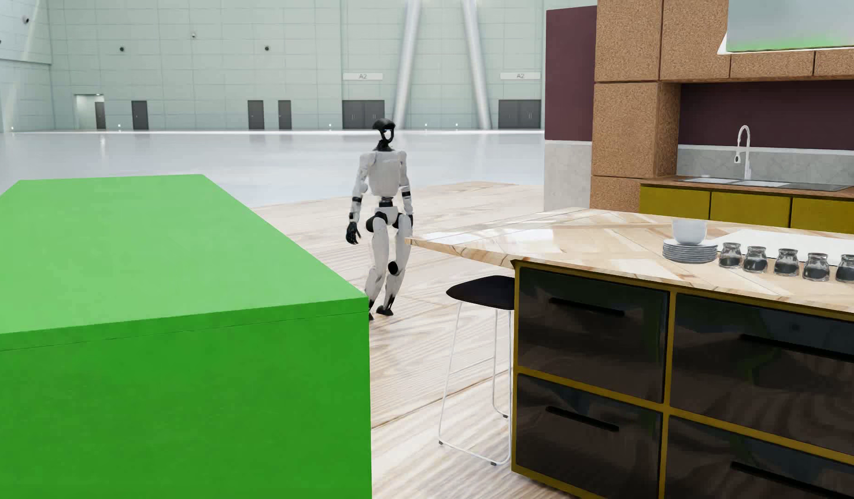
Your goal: Extend forward
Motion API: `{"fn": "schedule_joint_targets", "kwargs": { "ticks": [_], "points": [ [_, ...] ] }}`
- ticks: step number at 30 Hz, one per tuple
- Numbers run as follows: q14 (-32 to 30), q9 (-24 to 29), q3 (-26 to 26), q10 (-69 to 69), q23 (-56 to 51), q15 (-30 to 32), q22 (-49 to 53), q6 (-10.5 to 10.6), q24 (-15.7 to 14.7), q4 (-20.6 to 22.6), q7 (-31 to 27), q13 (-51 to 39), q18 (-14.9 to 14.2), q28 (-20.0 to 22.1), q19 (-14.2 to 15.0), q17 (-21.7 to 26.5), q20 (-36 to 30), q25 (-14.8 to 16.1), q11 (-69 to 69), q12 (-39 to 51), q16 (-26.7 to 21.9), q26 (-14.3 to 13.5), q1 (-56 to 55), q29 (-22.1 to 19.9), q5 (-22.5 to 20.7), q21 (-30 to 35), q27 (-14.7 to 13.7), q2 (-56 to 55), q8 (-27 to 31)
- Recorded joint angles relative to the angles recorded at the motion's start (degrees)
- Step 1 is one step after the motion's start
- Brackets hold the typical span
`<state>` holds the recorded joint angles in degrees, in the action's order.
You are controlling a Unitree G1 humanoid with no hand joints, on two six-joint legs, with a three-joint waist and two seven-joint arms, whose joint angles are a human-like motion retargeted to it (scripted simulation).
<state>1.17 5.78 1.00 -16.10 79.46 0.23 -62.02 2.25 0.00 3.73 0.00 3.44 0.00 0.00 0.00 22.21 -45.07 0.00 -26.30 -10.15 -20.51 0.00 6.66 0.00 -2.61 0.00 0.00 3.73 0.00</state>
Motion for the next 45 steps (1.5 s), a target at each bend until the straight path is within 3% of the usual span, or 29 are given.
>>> {"fn": "schedule_joint_targets", "kwargs": {
  "ticks": [5,6,7,8,9,13,17,18,19,20,23,29,45],
  "points": [
    [0.0,0.7,-0.8,-0.3,0.4,-1.4,0.3,-0.2,0.0,0.0,0.0,-3.5,0.0,0.0,0.0,1.0,-0.7,0.0,-0.6,0.2,-0.4,0.0,-0.3,0.0,-0.4,0.0,0.0,-1.2,0.0],
    [-0.2,0.6,-1.6,-0.3,1.6,-1.3,0.2,-0.5,0.0,0.1,0.0,-6.4,0.0,0.0,0.0,2.1,-0.5,0.0,-0.7,0.4,-0.5,0.0,-0.8,0.0,-0.4,-11.9,0.0,-1.9,0.0],
    [-0.6,0.7,-2.3,-0.1,-12.0,-0.8,0.2,-0.9,0.0,0.2,0.0,-10.8,0.0,0.0,0.0,3.5,-0.8,0.0,-0.9,0.6,-1.0,0.0,-1.0,0.0,-0.2,60.2,0.0,-2.3,0.0],
    [-1.2,0.7,-3.3,0.5,-12.1,-0.2,0.2,-1.4,0.0,0.3,0.0,-15.2,0.0,0.0,0.0,5.1,-0.4,0.0,-1.0,0.7,-1.5,0.0,-1.0,0.0,-0.2,56.3,0.0,-2.7,0.0],
    [-1.7,0.9,-4.0,1.0,-11.0,1.0,0.0,-1.8,0.0,0.0,0.0,-23.2,0.0,0.0,0.0,7.9,-4.0,0.0,-0.4,1.3,-2.4,0.0,-1.1,0.0,-0.6,55.1,0.0,-3.0,0.0],
    [-3.1,1.2,-8.8,1.4,-6.4,3.7,0.7,-4.3,0.0,0.0,0.0,-47.2,0.0,0.0,0.0,19.3,-4.2,0.0,0.2,4.2,-5.6,0.0,-1.6,0.0,-0.4,55.1,0.0,-3.2,0.0],
    [-3.6,1.3,-9.9,1.9,-0.5,5.3,1.2,-7.5,0.0,-0.1,0.0,-69.7,0.0,0.0,0.0,28.8,-4.3,0.0,1.2,6.0,-8.8,0.0,-2.4,0.0,-0.4,55.1,0.0,-2.6,0.0],
    [-3.7,1.4,-10.0,2.4,1.2,5.4,1.1,-8.4,0.0,-0.2,0.0,-74.5,0.0,0.0,0.0,30.3,-3.9,0.0,-0.5,6.0,-9.7,0.0,-2.4,0.0,-0.4,55.1,0.0,-2.4,0.0],
    [-3.8,1.2,-9.7,2.7,2.3,1.8,0.9,-9.3,0.0,-0.2,0.0,-78.9,0.0,0.0,0.0,31.7,-3.8,0.0,10.2,6.0,-10.4,0.0,-2.5,0.0,-0.3,55.1,0.0,-2.4,0.0],
    [-3.8,1.2,-9.7,3.0,3.6,0.8,0.8,-10.0,0.0,-0.3,0.0,-83.1,0.0,0.0,0.0,32.9,-3.8,0.0,10.3,6.0,-11.0,0.0,-2.5,0.0,-0.5,55.1,0.0,-2.4,0.0],
    [-3.0,1.2,-9.5,2.5,8.4,2.0,0.4,-11.5,0.0,-0.4,0.0,-93.1,0.0,0.0,0.0,35.6,-4.3,0.0,10.7,6.0,-12.4,0.0,-3.1,0.0,-0.6,55.1,0.0,-2.5,0.0],
    [-2.2,0.8,-9.4,2.3,7.1,2.1,0.7,-12.4,0.0,-0.6,0.0,-86.7,0.0,0.0,0.0,36.7,-3.3,0.0,11.4,4.2,-13.1,0.0,-3.3,0.0,-0.6,55.1,0.0,-1.9,0.0],
    [-2.5,0.2,-9.4,3.1,6.9,1.5,0.9,-12.3,0.0,-0.3,0.0,-86.5,0.0,0.0,0.0,36.8,-2.6,0.0,11.7,4.6,-13.2,0.0,-2.6,0.0,-0.3,55.1,0.0,-1.2,0.0]
  ]
}}
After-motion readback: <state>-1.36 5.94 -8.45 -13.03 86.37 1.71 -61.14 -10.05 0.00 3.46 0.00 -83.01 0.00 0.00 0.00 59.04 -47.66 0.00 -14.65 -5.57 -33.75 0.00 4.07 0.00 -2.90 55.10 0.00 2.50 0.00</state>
